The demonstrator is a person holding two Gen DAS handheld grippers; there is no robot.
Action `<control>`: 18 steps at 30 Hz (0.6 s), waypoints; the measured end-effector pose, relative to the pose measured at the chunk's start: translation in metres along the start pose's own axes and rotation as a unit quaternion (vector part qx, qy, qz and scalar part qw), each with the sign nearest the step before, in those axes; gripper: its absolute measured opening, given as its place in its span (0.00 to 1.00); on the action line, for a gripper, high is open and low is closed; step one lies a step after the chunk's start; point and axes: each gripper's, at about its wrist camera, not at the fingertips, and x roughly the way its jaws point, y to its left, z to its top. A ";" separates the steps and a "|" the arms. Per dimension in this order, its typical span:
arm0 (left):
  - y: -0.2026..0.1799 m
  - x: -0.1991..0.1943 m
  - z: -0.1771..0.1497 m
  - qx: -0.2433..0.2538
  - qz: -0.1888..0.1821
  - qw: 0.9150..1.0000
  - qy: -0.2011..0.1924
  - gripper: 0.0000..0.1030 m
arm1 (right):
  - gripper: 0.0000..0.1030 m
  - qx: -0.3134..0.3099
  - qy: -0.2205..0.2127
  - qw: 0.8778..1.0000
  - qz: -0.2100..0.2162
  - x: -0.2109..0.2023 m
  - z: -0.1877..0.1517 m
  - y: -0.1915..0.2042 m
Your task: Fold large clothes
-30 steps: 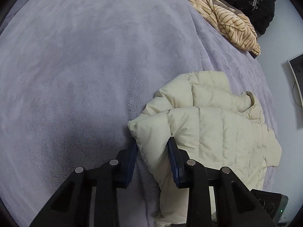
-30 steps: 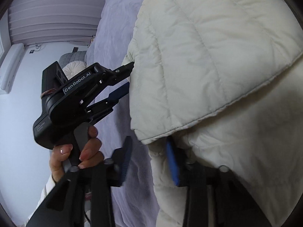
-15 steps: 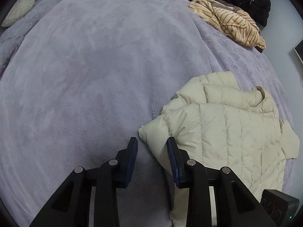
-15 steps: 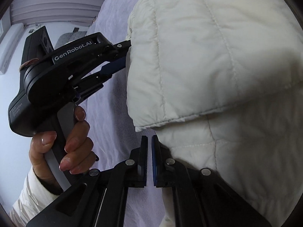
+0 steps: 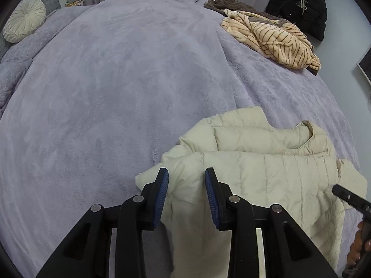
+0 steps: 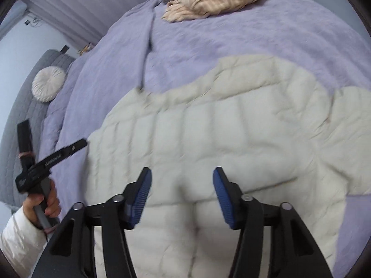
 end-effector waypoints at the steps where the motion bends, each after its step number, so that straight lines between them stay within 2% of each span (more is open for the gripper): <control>1: -0.005 0.004 -0.006 0.003 0.003 1.000 0.003 0.34 | 0.28 0.001 -0.005 1.000 -0.012 0.004 0.011 -0.009; 3: -0.009 0.011 -0.020 0.013 0.012 1.000 0.012 0.34 | 0.20 0.007 0.002 0.999 -0.043 0.019 0.028 -0.024; 5: -0.009 0.019 -0.035 0.021 0.013 1.000 0.019 0.34 | 0.14 0.038 0.038 0.996 -0.067 0.034 0.015 -0.056; 6: -0.011 0.024 -0.042 0.030 0.018 0.999 0.020 0.34 | 0.09 0.060 0.050 0.995 -0.061 0.045 0.005 -0.064; 10: -0.018 0.035 -0.059 0.062 0.039 0.997 0.011 0.34 | 0.09 0.070 0.030 0.997 -0.024 0.051 -0.018 -0.088; 18: -0.017 0.041 -0.056 0.060 0.037 0.997 0.017 0.34 | 0.09 0.056 0.029 0.998 -0.024 0.054 -0.019 -0.090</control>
